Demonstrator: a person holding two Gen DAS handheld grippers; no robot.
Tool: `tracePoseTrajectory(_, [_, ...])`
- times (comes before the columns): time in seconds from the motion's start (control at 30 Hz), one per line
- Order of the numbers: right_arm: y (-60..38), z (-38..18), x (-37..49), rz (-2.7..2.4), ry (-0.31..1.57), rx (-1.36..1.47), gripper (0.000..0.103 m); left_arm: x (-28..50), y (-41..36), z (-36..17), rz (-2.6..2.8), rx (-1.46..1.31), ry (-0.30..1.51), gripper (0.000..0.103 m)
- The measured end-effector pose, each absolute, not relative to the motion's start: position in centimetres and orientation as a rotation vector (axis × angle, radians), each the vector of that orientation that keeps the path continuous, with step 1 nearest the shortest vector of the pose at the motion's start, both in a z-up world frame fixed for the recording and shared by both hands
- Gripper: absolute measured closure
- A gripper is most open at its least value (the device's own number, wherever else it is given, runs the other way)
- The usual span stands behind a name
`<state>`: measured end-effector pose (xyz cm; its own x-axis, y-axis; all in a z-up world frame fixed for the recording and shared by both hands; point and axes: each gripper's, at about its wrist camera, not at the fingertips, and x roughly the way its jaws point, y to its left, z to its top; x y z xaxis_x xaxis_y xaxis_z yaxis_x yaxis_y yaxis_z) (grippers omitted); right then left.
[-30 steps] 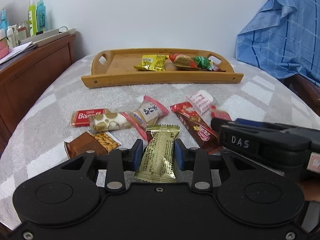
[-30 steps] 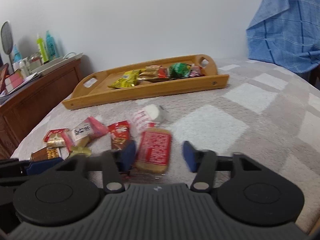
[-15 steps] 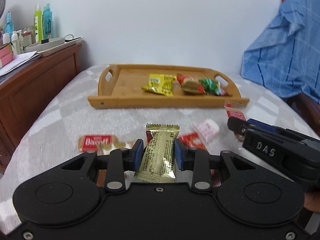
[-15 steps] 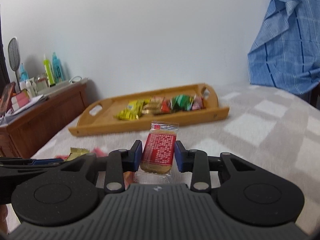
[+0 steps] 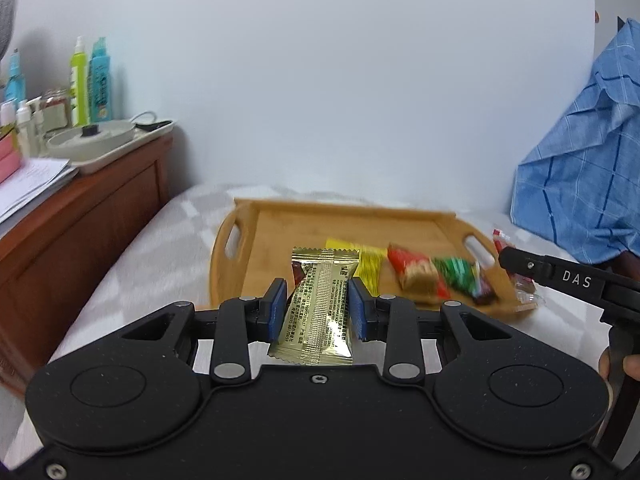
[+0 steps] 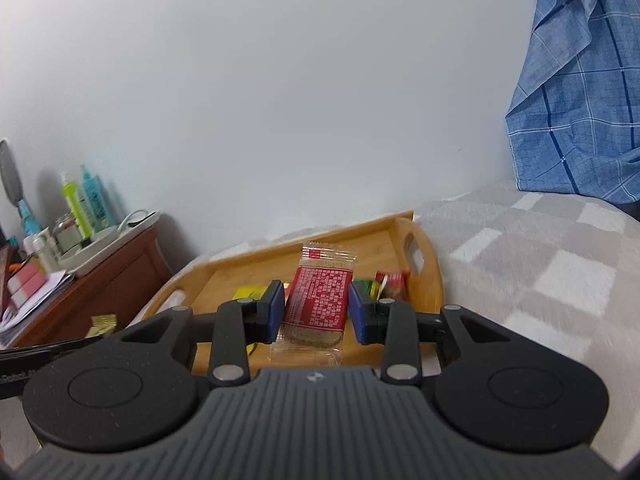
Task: Organize snacks
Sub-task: 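Carry the gold bar with the left tool while the right tool carries the red cake to the tray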
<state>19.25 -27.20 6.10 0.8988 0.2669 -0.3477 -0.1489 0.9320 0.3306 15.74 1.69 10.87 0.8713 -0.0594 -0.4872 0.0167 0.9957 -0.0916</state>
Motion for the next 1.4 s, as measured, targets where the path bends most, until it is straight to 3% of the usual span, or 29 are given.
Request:
tracePoseTrajectory(0.6, [-26.8, 4.0, 31.1, 0.203, 0.486, 0.236, 0.064, 29.4, 3.5, 6.6, 0.025, -0.13, 0.607, 0.071])
tracePoseTrajectory(1.4, [-25.9, 0.5, 35.3, 0.194, 0.58, 0.208, 0.064, 32.4, 3.2, 2.7, 0.023, -0.104, 0.668, 0.071])
